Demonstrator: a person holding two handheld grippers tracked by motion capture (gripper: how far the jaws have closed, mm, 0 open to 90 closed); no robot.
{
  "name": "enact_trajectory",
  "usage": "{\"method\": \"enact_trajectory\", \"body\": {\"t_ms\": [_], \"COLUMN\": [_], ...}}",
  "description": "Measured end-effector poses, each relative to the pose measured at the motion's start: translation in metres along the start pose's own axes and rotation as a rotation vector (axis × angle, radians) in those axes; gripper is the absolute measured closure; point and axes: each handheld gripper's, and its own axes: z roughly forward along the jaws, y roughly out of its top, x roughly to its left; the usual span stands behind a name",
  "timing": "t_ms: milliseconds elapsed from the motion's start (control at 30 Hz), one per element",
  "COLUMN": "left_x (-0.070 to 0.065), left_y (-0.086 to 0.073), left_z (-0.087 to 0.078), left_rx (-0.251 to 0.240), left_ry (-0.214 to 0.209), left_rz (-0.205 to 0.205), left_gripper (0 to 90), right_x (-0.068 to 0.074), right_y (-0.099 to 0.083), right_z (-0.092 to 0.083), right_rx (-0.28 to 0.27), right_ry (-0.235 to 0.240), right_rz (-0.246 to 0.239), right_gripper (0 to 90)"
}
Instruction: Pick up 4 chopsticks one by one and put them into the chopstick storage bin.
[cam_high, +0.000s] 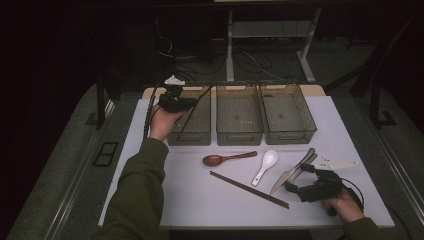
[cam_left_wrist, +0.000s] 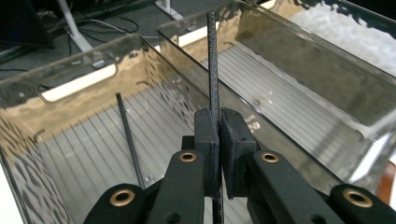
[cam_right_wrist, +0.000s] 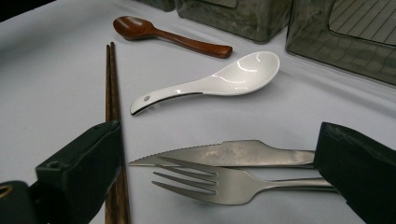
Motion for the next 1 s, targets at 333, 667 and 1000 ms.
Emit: {"method": "enact_trajectory", "body": {"t_ms": [333,667,1000], "left_x": [0.014,0.018,0.015], "left_y": [-0.001,-0.008,-0.009], "left_z": [0.020,0.037,0.040], "left_rx": [-0.012,0.047,0.035], "left_ry": [0.040,0.078,0.109], "left_rz": [-0.028,-0.070,-0.073], "left_gripper": [84.9,84.7,69.5], "right_x": [-0.001,-0.001,-0.001], "right_y": [0.000,0.000,-0.001], "right_z": [-0.001,-0.002,-0.002], "right_rx": [-0.006,-0.006,-0.005], "right_ry": [0.004,0.004,0.006], "right_rz": [0.003,0.005,0.004], "right_gripper": [1.6,1.6,1.6]}}
